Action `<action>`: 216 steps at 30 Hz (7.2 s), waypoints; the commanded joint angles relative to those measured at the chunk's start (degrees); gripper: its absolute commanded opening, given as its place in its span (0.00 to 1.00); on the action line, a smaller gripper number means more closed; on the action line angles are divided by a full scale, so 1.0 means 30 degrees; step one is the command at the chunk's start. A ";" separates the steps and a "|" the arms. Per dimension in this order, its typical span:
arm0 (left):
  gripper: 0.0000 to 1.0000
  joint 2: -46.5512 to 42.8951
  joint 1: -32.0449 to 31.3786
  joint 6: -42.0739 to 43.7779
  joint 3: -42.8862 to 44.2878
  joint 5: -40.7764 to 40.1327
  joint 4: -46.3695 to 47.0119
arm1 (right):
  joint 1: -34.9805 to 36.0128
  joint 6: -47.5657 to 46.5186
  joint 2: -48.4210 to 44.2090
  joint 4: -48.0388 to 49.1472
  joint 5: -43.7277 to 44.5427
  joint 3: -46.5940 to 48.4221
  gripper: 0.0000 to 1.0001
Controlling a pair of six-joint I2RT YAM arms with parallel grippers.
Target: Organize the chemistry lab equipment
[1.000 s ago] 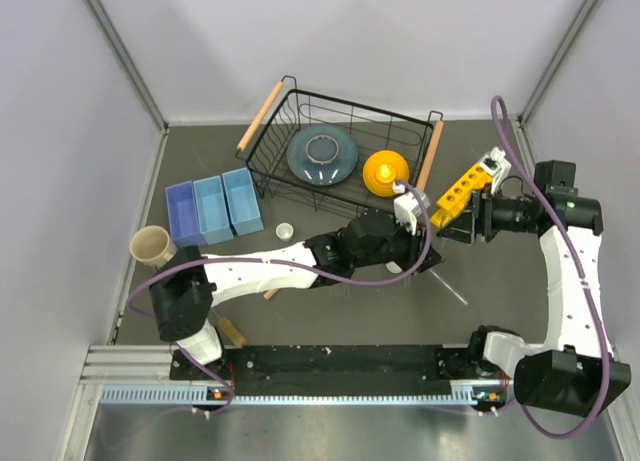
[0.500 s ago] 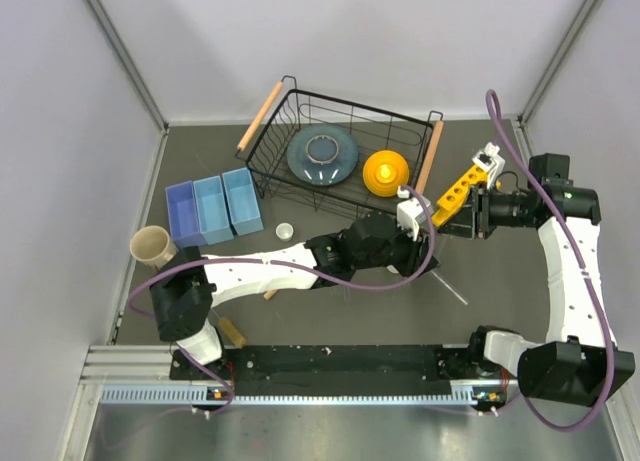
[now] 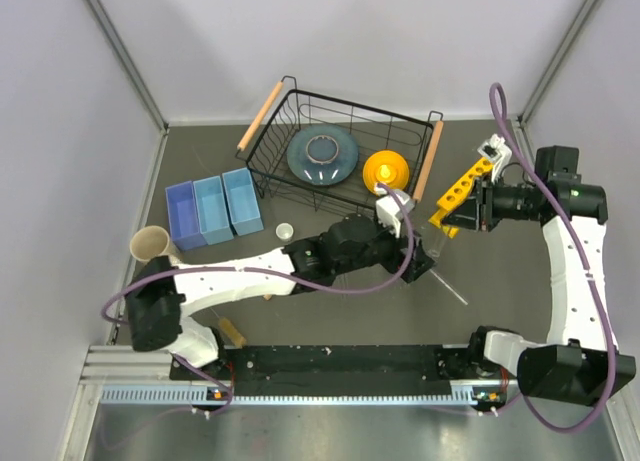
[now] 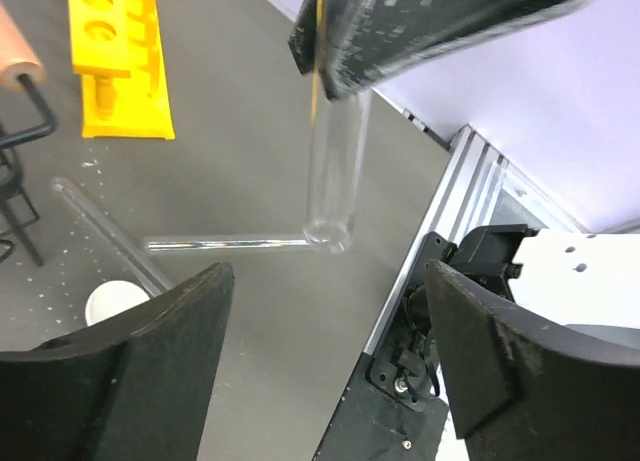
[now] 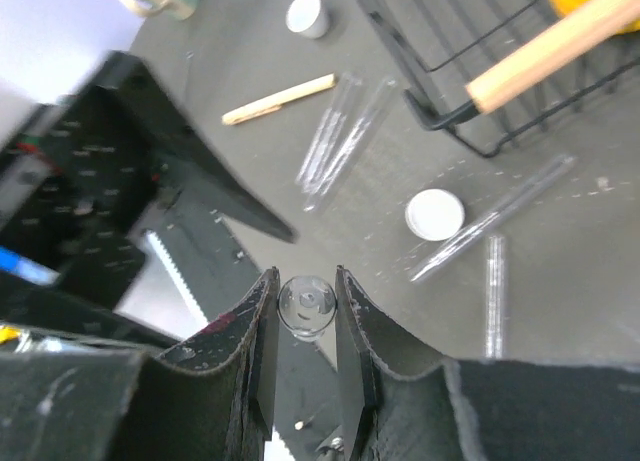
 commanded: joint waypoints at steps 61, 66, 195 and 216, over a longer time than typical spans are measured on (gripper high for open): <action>0.99 -2.3694 0.0844 -0.4812 -1.6637 -0.9583 -0.8849 | -0.3953 0.1301 1.2328 2.1016 1.2432 0.2158 0.17; 0.99 -2.3519 0.0844 -0.4753 -1.6579 -0.9553 -0.8819 | -0.3982 0.1943 1.2795 2.1221 1.1643 0.1982 0.17; 0.99 -1.2920 0.0844 -0.3437 -0.9850 -0.0974 0.1605 | -0.0643 -0.5501 -0.4781 0.6074 0.5203 -0.7106 0.17; 0.85 0.1206 0.0815 -0.9001 0.0001 -0.0295 0.7002 | -0.0848 0.6572 -0.4107 0.9705 -0.1162 -0.4403 0.17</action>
